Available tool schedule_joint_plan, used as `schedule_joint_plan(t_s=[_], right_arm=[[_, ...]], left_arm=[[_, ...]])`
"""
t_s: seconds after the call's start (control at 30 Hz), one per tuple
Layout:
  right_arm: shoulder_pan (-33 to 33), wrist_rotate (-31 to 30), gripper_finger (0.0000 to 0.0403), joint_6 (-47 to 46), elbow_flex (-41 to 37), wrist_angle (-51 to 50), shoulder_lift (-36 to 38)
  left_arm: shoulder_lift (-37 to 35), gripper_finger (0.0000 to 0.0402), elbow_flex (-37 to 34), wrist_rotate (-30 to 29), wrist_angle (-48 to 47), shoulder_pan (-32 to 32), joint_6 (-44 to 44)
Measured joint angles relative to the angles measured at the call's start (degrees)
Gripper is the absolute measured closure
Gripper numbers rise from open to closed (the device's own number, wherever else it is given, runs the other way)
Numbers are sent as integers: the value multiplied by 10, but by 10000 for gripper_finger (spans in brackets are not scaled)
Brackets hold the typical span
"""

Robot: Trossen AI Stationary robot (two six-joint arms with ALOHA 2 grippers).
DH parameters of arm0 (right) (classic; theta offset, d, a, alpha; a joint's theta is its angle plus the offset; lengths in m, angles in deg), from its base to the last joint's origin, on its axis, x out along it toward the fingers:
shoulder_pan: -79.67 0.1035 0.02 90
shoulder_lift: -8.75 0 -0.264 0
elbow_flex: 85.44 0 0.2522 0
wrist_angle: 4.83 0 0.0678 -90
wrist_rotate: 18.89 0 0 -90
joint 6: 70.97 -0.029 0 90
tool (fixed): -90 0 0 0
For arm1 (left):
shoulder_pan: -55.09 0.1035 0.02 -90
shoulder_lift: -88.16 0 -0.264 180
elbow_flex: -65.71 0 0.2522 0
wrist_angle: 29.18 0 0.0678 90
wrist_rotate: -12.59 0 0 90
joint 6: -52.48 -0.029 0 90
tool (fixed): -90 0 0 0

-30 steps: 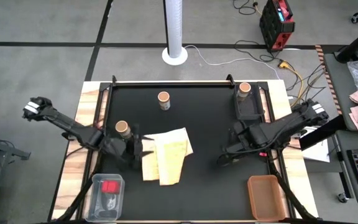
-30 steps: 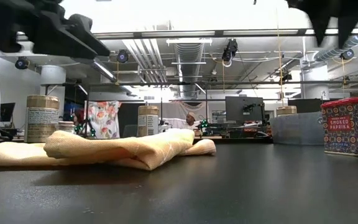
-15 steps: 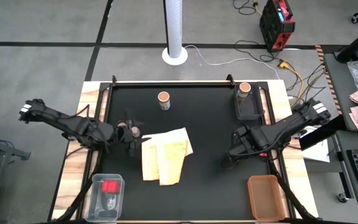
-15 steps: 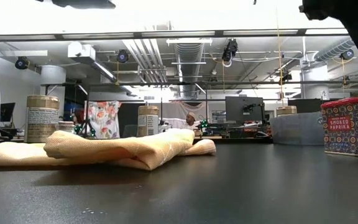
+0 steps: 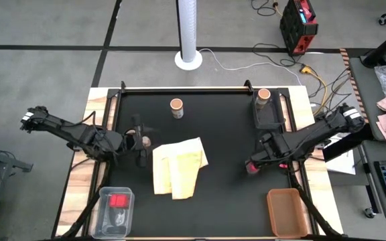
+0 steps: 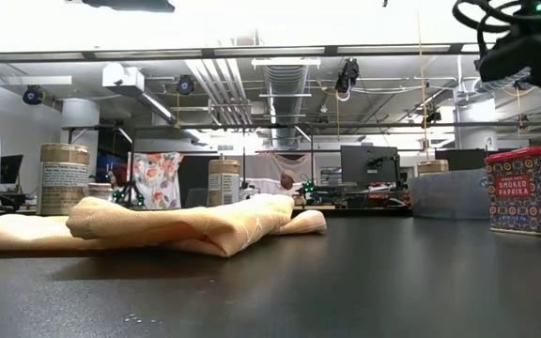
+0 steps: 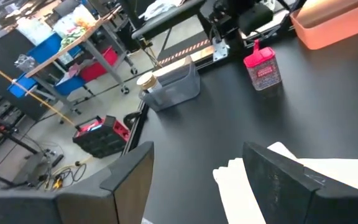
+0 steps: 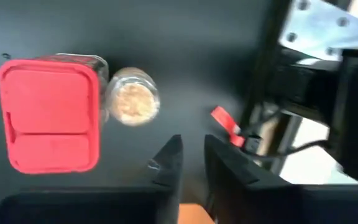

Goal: Sort spices by type
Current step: Put the right brown spice bottle into the orange bin

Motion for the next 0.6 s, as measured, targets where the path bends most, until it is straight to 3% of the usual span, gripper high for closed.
schedule_joint_plan(t_s=[0.2, 0.6], right_arm=[[0, -34, 390, 21, -50, 105, 0], [0, -55, 364, 16, -63, 124, -8]], left_arm=[[0, 171, 0, -8, -1, 0, 0], [2, 171, -1, -8, 0, 0, 0]])
